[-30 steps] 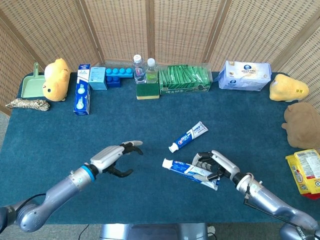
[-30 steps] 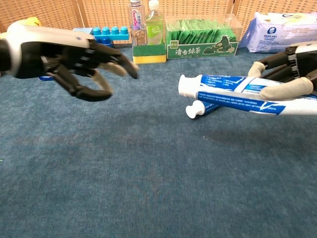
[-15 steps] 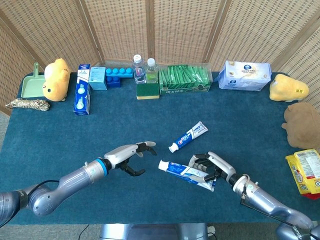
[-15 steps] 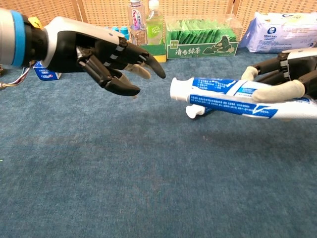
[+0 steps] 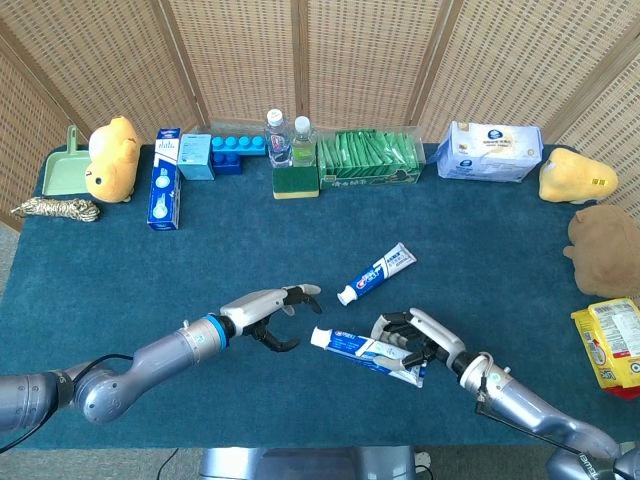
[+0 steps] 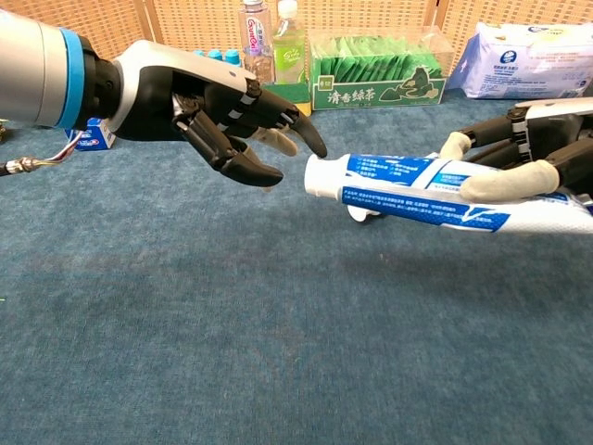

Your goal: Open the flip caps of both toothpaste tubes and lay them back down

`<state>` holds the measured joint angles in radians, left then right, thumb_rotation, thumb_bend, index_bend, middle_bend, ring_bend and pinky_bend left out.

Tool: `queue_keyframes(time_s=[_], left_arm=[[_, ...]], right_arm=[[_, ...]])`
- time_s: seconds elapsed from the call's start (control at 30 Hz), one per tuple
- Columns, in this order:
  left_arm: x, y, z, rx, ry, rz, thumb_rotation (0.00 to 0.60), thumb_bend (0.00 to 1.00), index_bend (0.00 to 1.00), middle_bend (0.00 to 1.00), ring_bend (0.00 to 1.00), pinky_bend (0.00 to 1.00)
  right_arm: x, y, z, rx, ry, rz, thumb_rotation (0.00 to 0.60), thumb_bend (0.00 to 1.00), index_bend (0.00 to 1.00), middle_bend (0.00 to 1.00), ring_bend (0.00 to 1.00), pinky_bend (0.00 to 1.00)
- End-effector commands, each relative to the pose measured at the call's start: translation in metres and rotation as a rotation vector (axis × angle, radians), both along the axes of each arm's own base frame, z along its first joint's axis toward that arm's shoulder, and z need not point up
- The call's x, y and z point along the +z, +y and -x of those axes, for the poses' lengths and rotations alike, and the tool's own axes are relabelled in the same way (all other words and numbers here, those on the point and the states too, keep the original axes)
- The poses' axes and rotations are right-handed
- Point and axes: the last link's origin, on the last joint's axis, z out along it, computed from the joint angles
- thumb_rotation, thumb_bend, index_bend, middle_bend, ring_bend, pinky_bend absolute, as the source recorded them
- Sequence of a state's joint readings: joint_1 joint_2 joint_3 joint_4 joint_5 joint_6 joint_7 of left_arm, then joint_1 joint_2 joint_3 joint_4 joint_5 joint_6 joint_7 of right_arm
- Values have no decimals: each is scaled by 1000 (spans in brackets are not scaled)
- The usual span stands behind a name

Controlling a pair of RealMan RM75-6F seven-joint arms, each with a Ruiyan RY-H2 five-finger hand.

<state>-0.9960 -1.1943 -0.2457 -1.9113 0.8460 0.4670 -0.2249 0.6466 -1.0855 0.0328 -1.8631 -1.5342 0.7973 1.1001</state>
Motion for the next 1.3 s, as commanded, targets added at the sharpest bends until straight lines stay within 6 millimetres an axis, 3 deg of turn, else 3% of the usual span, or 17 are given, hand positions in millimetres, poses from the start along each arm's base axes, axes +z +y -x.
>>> queue_keyframes(time_s=[0.03, 0.73, 1.3], left_arm=[[-2, -1, -1, 0, -1, 6, 600, 355, 238, 70, 44, 226], [-12, -4, -12, -8, -18, 33, 600, 355, 317, 79, 47, 233], [-9, -1, -7, 10, -11, 26, 600, 355, 359, 81, 47, 236]], right_arm=[[-1, 0, -2, 4, -2, -2, 600, 465, 886, 763, 661, 711], [-7, -5, -9, -11, -14, -9, 600, 469, 885, 763, 661, 713], [-6, -14, 1, -59, -15, 9, 600, 477, 886, 763, 662, 717]])
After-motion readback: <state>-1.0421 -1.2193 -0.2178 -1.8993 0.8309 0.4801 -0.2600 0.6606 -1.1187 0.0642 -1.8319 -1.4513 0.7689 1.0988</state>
